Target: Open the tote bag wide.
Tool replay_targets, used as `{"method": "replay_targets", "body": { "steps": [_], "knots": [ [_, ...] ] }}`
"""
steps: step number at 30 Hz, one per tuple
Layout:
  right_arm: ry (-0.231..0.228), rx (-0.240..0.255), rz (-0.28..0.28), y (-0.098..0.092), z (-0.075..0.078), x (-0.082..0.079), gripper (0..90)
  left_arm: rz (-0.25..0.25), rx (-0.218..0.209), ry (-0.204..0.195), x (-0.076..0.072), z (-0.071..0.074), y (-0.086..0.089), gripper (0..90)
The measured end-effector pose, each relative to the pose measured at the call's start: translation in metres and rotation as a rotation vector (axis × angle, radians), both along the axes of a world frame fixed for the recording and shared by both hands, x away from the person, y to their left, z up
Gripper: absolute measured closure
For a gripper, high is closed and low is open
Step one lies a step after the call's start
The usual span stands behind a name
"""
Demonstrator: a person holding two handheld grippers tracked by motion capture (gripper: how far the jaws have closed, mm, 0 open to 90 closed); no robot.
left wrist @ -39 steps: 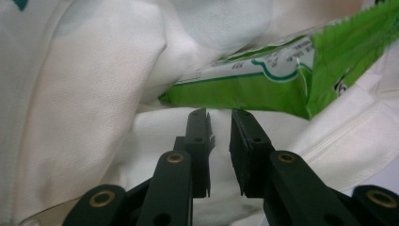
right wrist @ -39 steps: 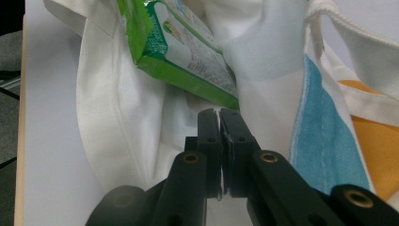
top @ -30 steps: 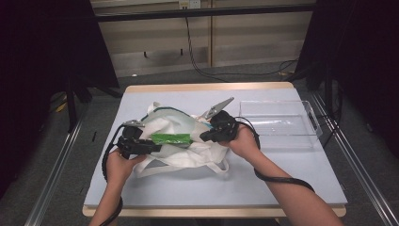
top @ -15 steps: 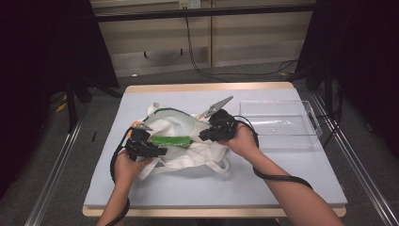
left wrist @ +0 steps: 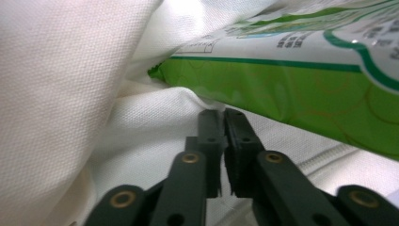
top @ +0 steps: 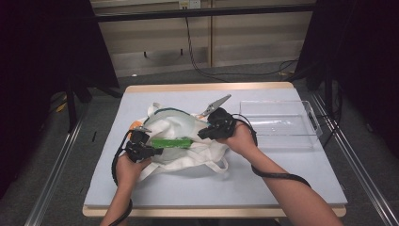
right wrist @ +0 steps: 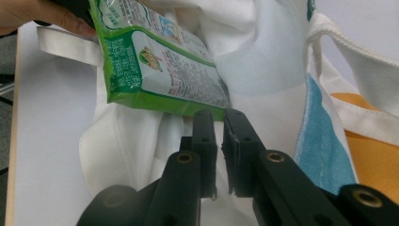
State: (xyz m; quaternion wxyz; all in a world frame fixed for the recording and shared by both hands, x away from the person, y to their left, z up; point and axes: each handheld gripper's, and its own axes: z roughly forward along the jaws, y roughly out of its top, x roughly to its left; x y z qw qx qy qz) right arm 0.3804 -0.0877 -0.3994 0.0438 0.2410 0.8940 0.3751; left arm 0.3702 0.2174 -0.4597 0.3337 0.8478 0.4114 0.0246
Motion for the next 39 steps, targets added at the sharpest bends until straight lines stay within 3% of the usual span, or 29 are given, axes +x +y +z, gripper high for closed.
{"method": "replay_targets", "body": {
  "steps": [8,24,39],
  "knots": [
    [-0.002,-0.030,-0.021,0.000,0.000,0.009,89.0,-0.007,-0.025,-0.002,-0.005,0.005,0.006,90.0],
    [0.040,-0.077,-0.136,-0.014,-0.010,0.035,90.0,-0.027,-0.013,0.012,-0.015,0.008,0.014,90.0],
    [0.054,-0.101,-0.165,-0.021,-0.012,0.042,90.0,-0.021,-0.024,0.004,-0.018,0.006,0.017,90.0]
  ]
}}
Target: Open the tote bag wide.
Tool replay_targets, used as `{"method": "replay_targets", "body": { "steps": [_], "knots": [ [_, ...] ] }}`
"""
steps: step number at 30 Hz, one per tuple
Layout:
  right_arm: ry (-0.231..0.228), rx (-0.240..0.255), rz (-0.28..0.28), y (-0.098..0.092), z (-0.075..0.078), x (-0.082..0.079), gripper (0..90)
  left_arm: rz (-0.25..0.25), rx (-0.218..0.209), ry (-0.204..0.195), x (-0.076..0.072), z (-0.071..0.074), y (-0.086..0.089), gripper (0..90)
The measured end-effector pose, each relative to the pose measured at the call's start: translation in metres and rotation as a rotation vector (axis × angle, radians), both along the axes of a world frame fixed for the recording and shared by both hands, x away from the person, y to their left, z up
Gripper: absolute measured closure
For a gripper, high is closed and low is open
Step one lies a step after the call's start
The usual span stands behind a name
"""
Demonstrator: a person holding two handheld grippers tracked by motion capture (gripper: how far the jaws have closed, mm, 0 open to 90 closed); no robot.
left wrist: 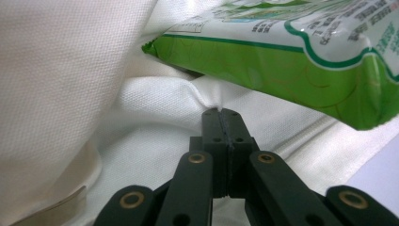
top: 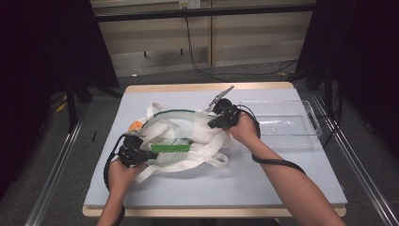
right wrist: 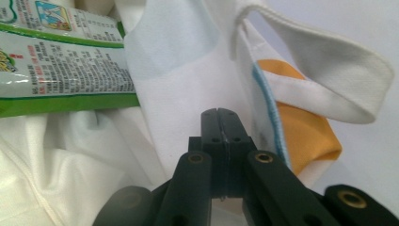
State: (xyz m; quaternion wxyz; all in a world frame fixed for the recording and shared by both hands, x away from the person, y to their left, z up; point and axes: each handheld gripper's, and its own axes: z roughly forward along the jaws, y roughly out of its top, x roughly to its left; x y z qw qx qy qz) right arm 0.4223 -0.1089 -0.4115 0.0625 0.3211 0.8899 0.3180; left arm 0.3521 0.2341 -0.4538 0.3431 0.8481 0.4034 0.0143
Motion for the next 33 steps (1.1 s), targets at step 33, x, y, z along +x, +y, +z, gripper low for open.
{"method": "replay_targets", "body": {
  "steps": [33],
  "knots": [
    [0.067,-0.042,-0.021,-0.005,-0.014,0.013,90.0,-0.004,-0.013,-0.013,-0.001,-0.002,0.003,90.0]
  ]
}}
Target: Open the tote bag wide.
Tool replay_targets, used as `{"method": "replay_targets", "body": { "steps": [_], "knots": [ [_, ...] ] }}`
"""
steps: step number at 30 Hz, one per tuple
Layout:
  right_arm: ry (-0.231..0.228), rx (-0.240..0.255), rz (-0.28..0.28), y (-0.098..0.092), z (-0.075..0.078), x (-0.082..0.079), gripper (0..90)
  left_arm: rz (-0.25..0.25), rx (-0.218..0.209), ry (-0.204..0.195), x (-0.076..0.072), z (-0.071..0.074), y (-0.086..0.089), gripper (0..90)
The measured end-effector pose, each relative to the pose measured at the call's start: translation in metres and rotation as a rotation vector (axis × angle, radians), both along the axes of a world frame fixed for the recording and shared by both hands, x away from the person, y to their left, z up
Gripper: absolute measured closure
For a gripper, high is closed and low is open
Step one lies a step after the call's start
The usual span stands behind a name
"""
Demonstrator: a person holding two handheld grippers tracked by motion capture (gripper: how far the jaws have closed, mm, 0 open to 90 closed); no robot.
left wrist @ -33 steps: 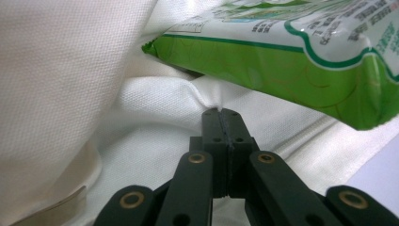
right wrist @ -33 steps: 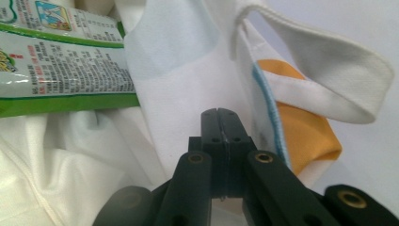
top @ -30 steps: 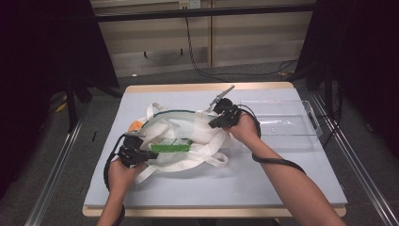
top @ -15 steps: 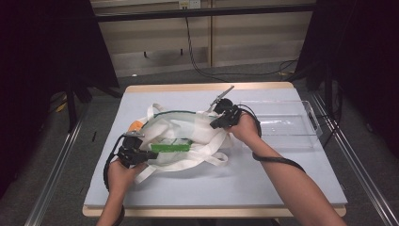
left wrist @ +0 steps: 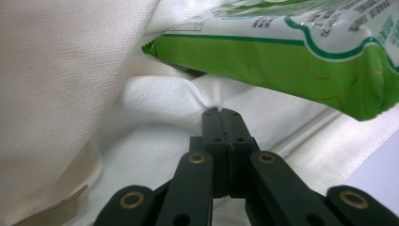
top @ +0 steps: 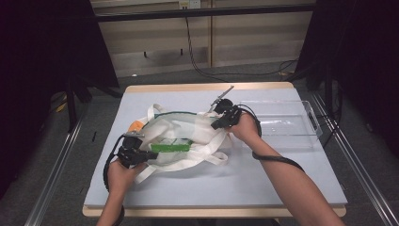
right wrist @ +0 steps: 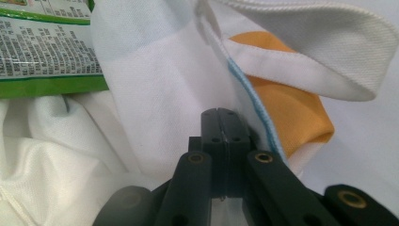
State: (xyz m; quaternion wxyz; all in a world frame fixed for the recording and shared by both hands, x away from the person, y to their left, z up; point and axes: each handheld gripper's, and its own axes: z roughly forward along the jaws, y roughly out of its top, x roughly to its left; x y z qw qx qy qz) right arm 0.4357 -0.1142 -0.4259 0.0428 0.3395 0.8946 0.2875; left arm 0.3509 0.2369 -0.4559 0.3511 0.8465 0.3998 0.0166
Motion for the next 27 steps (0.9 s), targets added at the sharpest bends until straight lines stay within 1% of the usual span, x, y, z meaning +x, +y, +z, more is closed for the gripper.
{"method": "replay_targets", "body": {
  "steps": [3,4,8,10,12,16,18,20,21,22,25,27],
  "knots": [
    [0.009,-0.010,-0.011,0.0005,-0.0011,0.0007,90.0,0.000,-0.001,0.001,-0.0004,-0.0004,0.0004,90.0],
    [0.007,-0.015,-0.004,0.0006,-0.0012,0.0013,90.0,0.000,-0.002,0.002,-0.0006,-0.0004,0.0003,90.0],
    [0.014,-0.030,-0.008,0.0020,-0.0023,0.0022,90.0,0.002,0.000,-0.001,-0.0012,-0.0007,0.0000,90.0],
    [0.022,-0.029,-0.016,0.0021,-0.0030,0.0033,90.0,0.008,-0.005,0.000,-0.0018,-0.0008,0.0002,90.0],
    [0.027,-0.039,-0.023,0.0029,-0.0033,0.0038,90.0,0.007,0.004,-0.008,-0.0022,-0.0005,0.0001,90.0],
    [0.026,-0.051,-0.021,0.0038,-0.0038,0.0041,90.0,0.002,0.007,-0.004,-0.0030,-0.0004,0.0003,90.0],
    [0.022,-0.051,-0.025,0.0043,-0.0038,0.0036,90.0,0.001,0.015,0.002,-0.0035,-0.0009,-0.0005,90.0],
    [0.012,-0.050,-0.016,0.0039,-0.0036,0.0027,89.2,0.003,0.018,-0.003,-0.0038,-0.0014,-0.0011,90.0],
    [0.010,-0.050,-0.021,0.0047,-0.0033,0.0016,88.4,0.003,0.018,-0.001,-0.0038,-0.0014,-0.0010,90.0],
    [0.000,-0.051,-0.006,0.0042,-0.0033,0.0015,87.7,0.003,0.017,0.001,-0.0037,-0.0010,-0.0009,90.0],
    [-0.015,-0.043,0.005,0.0041,-0.0025,-0.0011,83.5,0.006,0.012,-0.002,-0.0038,-0.0006,-0.0008,90.0],
    [-0.026,-0.038,0.013,0.0040,-0.0016,-0.0031,80.8,-0.002,0.018,-0.005,-0.0035,0.0012,0.0000,89.7]
  ]
}}
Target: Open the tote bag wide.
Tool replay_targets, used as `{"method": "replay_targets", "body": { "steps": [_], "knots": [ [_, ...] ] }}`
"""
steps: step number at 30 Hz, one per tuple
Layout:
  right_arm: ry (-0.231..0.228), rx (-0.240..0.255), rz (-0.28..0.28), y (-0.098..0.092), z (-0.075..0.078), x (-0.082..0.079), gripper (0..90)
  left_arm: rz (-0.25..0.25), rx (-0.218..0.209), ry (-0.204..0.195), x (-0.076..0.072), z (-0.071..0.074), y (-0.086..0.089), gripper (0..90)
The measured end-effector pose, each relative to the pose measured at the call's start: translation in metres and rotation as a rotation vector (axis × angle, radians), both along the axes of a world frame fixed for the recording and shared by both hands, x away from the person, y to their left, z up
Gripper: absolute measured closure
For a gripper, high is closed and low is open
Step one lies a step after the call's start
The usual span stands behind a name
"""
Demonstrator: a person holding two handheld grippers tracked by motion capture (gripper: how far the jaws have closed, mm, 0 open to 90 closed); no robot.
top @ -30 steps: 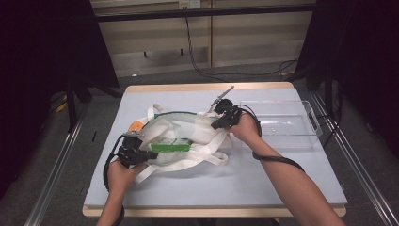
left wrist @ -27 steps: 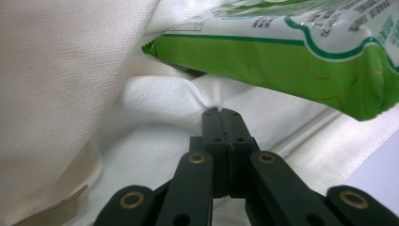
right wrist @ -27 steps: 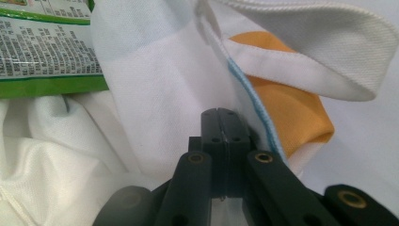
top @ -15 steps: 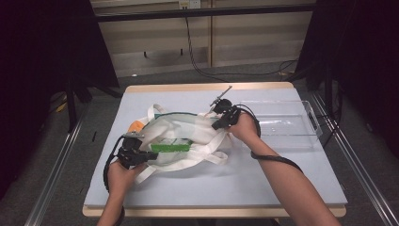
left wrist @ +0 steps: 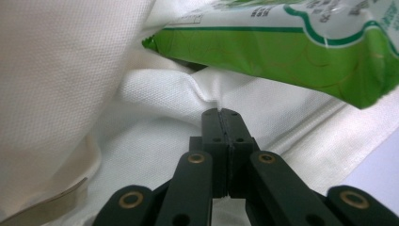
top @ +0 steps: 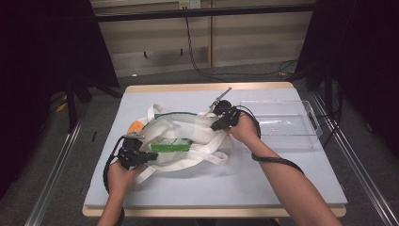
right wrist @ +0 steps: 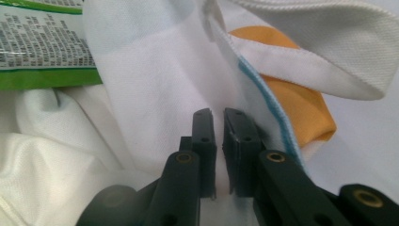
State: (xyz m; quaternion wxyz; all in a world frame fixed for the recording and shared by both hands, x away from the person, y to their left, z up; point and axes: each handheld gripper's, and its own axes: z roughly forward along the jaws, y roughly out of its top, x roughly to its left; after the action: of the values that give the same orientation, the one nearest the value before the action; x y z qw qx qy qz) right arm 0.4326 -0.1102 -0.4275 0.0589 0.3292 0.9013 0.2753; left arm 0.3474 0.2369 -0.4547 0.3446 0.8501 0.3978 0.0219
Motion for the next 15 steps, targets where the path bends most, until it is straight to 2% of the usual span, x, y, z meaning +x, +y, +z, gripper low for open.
{"method": "replay_targets", "body": {
  "steps": [3,6,8,9,13,15],
  "knots": [
    [-0.013,0.013,0.015,0.000,0.001,-0.003,75.5,0.011,-0.011,-0.009,-0.001,0.002,0.000,89.2],
    [-0.020,0.027,0.020,0.002,0.003,-0.006,71.3,0.000,-0.011,-0.009,-0.001,0.005,0.000,88.5],
    [-0.039,0.021,0.031,0.004,0.005,-0.008,66.4,0.001,-0.022,-0.010,-0.001,0.007,0.000,86.7],
    [-0.046,0.020,0.037,0.004,0.005,-0.009,66.3,-0.006,-0.013,-0.009,-0.001,0.008,0.000,85.2],
    [-0.053,0.022,0.042,0.006,0.007,-0.012,59.4,-0.012,-0.014,-0.018,-0.002,0.012,-0.002,80.8],
    [-0.063,0.027,0.047,0.006,0.007,-0.014,57.3,0.005,-0.028,-0.031,-0.004,0.014,-0.003,77.7]
  ]
}}
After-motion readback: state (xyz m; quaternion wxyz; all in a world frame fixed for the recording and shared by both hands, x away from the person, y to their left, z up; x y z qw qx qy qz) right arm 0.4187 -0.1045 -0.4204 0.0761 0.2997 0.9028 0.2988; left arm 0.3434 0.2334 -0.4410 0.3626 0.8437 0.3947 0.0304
